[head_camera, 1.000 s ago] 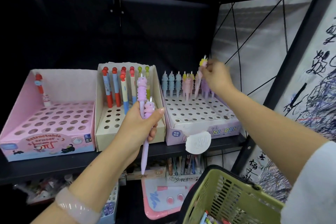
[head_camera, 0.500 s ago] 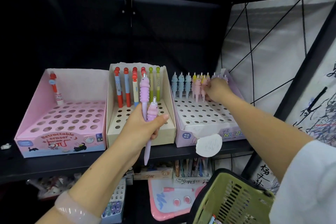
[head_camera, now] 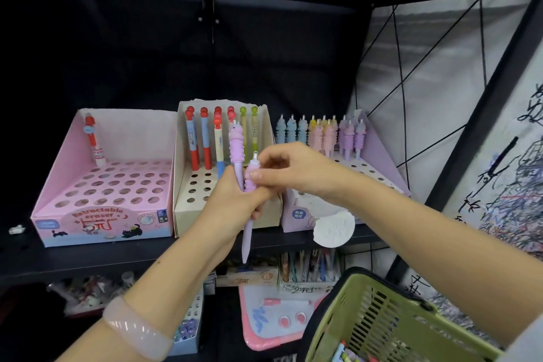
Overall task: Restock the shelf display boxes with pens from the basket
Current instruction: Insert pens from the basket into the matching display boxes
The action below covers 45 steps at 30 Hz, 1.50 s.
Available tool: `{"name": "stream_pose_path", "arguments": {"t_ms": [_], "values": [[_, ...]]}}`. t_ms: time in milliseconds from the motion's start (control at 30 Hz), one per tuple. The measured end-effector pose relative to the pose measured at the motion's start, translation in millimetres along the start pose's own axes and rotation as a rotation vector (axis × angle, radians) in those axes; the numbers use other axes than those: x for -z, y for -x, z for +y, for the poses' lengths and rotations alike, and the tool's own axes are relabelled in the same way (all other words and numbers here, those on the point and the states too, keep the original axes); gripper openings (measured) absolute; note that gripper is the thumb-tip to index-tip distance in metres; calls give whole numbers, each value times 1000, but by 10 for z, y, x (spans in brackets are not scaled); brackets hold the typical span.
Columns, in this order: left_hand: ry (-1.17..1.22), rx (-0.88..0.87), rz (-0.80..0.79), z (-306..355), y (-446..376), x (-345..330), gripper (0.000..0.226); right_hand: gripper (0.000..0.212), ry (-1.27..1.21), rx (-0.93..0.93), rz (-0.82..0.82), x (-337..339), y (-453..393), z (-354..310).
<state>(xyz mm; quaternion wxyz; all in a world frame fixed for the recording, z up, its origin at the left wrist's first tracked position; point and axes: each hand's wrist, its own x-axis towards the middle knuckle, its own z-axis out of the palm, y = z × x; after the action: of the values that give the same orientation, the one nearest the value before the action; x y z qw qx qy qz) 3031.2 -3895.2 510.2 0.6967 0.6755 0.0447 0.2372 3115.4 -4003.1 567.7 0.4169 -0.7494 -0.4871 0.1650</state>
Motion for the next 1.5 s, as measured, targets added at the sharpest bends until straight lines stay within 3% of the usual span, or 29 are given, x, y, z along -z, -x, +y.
{"name": "stream_pose_path", "arguments": {"t_ms": [167,300,367,433,567,700,867,1067,1167,1233,1400,1500], "values": [[58,2,46,38,-6,-9,15,19,-113,2,87,85,9,48],[154,102,96,49,-33,-31,24,28,-362,-52,433,451,-13,140],[244,186,123,44,-30,-51,33,27,-140,-98,662,689,-29,266],[253,182,81,39,1,-70,36,25,162,-120,792,926,-26,436],[139,104,-11,39,45,-98,25,26,509,-147,882,1209,19,724],[30,86,-40,35,46,-106,16,25,583,-167,932,1268,10,889],[59,117,1,9,30,-79,25,25,675,-206,847,1271,-8,979],[133,129,11,4,25,-81,26,29,751,-434,566,1187,9,1104],[126,134,13,11,26,-81,23,28,748,-383,732,1062,44,982],[116,134,15,7,26,-99,22,22,608,-240,791,890,51,785],[85,139,7,-7,46,-180,22,15,28,-40,270,332,32,188],[50,129,7,24,72,-217,21,9,-93,-25,213,183,-5,86]]}}
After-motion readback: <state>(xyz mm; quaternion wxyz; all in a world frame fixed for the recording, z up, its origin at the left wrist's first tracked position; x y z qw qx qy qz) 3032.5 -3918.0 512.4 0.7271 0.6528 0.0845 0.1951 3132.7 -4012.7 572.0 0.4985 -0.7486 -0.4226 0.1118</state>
